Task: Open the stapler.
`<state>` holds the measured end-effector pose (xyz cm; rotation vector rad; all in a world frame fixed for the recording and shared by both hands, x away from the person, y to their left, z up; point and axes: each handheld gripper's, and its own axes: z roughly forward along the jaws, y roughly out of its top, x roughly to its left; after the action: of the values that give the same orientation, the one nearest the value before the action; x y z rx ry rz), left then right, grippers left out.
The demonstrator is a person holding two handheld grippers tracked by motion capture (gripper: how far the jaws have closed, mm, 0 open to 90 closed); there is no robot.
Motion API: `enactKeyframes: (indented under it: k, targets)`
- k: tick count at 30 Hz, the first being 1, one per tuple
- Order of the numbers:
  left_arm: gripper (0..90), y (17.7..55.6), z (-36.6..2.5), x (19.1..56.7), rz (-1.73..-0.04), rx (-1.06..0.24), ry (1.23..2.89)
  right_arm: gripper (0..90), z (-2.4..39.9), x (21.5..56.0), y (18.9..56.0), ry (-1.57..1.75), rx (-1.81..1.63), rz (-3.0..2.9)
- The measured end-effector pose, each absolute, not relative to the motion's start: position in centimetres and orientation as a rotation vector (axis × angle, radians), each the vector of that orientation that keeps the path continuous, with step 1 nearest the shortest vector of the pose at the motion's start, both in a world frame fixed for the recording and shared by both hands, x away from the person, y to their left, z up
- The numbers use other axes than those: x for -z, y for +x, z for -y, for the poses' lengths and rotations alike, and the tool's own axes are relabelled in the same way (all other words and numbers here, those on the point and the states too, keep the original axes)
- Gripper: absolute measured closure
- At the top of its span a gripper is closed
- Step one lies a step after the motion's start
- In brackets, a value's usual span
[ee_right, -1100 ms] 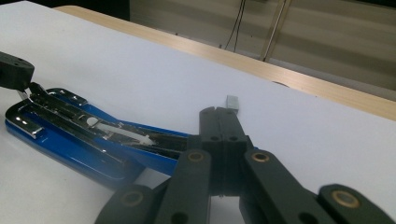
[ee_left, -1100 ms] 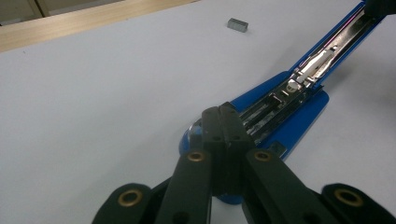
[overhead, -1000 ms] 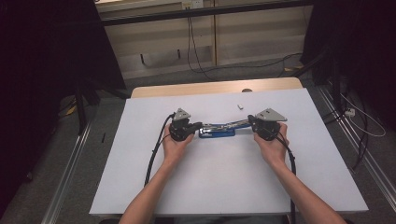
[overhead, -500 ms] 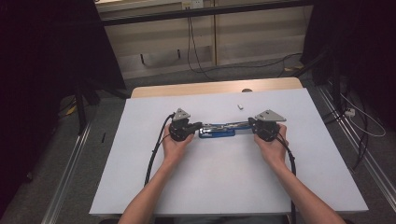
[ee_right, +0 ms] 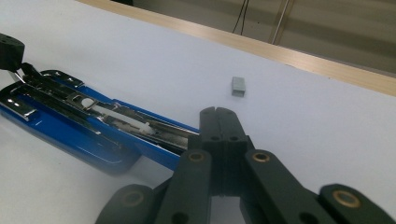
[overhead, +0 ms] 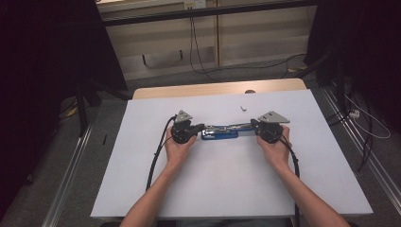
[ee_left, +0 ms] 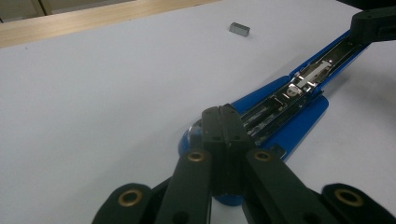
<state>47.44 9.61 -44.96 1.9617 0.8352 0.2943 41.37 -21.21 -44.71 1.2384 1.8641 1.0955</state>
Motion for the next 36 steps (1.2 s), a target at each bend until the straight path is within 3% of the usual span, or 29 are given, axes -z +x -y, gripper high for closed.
enactKeyframes:
  k: [27, 31, 36]
  targets:
    - [89.8, 47.3, -9.7, 44.5, -0.835, -0.295, 1.910, 90.0, 21.1, 44.8, 41.3, 1.220, -1.183, -1.868]
    - [77.7, 47.2, -9.6, 44.3, -0.857, -0.261, 1.872, 88.7, 21.3, 44.7, 41.3, 1.227, -1.193, -1.858]
    - [69.6, 46.6, -9.5, 43.6, -0.837, -0.266, 1.860, 83.7, 21.6, 44.6, 41.3, 1.247, -1.209, -1.842]
